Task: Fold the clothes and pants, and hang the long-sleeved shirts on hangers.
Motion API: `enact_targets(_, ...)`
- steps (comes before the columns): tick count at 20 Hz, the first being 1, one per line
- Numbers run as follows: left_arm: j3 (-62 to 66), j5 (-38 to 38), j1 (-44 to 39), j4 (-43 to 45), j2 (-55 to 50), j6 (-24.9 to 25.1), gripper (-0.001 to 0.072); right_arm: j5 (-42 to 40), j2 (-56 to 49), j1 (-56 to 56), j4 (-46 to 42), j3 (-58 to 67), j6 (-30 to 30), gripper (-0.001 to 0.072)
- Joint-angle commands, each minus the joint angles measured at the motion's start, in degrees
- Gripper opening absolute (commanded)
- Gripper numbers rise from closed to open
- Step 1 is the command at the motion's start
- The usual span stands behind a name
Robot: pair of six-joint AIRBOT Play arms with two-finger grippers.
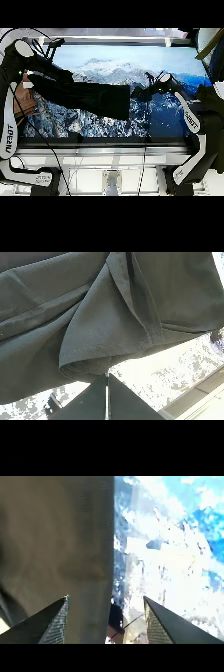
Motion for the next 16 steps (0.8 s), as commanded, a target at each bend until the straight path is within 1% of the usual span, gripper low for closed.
enact_targets(1, 0.0, 0.0, 0.0, 0.0, 0.0, 0.0, 0.0021, -3.7, -1.0, 2.2, 3.0, -1.9, -2.7, 0.0526)
enact_targets(4, 0.0, 0.0, 0.0, 0.0, 0.0, 0.0, 0.0021, -4.5, -3.1, 4.9, 7.1, -1.8, -3.6, 0.0526)
enact_targets(6, 0.0, 0.0, 0.0, 0.0, 0.0, 0.0, 0.0021, -5.0, -3.6, 6.5, 12.0, -1.8, -6.1, 0.0522)
enact_targets(7, 0.0, 0.0, 0.0, 0.0, 0.0, 0.0, 0.0021, -4.9, -3.5, 7.3, 14.4, -1.6, -7.8, 0.0460)
enact_targets(8, 0.0, 0.0, 0.0, 0.0, 0.0, 0.0, 0.0021, -5.0, -3.4, 7.9, 16.0, -1.5, -8.6, 0.0353)
enact_targets(9, 0.0, 0.0, 0.0, 0.0, 0.0, 0.0, 0.0021, -4.4, -3.2, 8.2, 16.8, -1.1, -8.6, 0.0194)
enact_targets(10, 0.0, 0.0, 0.0, 0.1, 0.0, 0.0, 0.0022, -2.6, -3.0, 8.2, 17.2, -0.6, -8.6, 0.0050)
enact_targets(11, 0.0, 0.0, 0.0, 0.2, 0.0, 0.0, 0.0021, 0.1, -2.4, 7.8, 17.2, 0.0, -8.6, 0.0011)
enact_targets(14, 0.0, -0.1, 0.0, 1.1, 0.4, -0.2, 0.0020, 8.0, 2.3, 5.4, 14.7, 0.2, -8.0, 0.0010)
enact_targets(16, 0.0, -0.3, -0.1, 1.1, 1.4, -0.7, 0.0020, 12.8, 7.0, 3.0, 9.1, 0.2, -5.7, 0.0010)
